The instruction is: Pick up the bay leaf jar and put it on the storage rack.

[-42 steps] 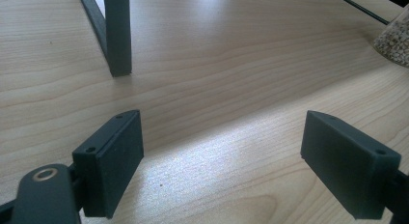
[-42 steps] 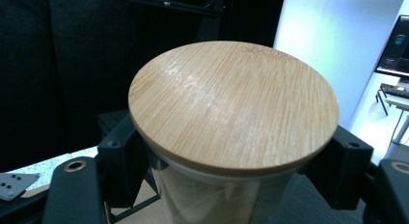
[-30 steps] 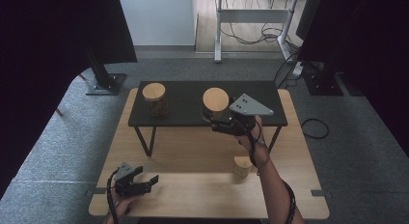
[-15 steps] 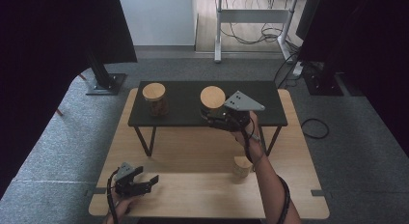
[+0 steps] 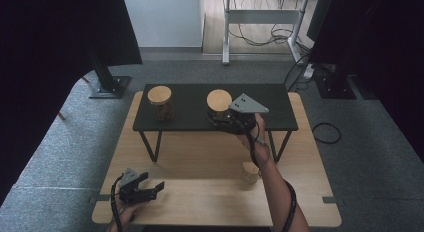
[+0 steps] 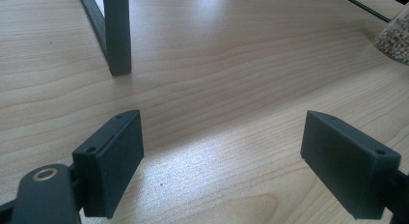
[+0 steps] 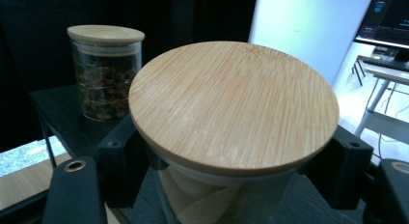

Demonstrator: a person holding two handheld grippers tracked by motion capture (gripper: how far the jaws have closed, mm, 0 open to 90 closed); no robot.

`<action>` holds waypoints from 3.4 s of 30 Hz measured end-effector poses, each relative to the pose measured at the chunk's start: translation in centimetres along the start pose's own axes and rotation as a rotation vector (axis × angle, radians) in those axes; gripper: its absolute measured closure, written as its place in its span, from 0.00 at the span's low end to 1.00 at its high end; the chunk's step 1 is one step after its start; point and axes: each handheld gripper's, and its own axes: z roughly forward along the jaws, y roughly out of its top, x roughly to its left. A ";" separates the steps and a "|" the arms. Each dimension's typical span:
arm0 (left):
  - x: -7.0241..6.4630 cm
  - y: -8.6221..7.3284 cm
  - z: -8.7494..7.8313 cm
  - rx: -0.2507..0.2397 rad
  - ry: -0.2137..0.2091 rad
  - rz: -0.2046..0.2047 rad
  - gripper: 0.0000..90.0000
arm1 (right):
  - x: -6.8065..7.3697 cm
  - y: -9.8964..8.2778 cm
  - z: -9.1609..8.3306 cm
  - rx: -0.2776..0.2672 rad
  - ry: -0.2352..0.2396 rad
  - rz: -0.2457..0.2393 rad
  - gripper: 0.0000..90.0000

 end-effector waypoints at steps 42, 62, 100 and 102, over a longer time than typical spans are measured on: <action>-0.1 0.0 0.0 0.001 0.001 0.006 0.16 | -0.2 -0.6 1.3 0.037 -0.079 -0.003 0.22; -0.1 0.0 0.0 0.005 0.005 0.011 0.16 | -0.2 -1.0 -0.4 0.005 -0.094 0.052 0.12; -0.3 0.0 0.1 0.012 0.020 0.016 0.16 | 2.0 -6.9 -9.1 -0.088 -0.007 0.130 0.13; -0.3 0.0 0.1 0.014 0.022 0.018 0.16 | 2.2 -7.5 -9.7 -0.093 -0.001 0.137 0.13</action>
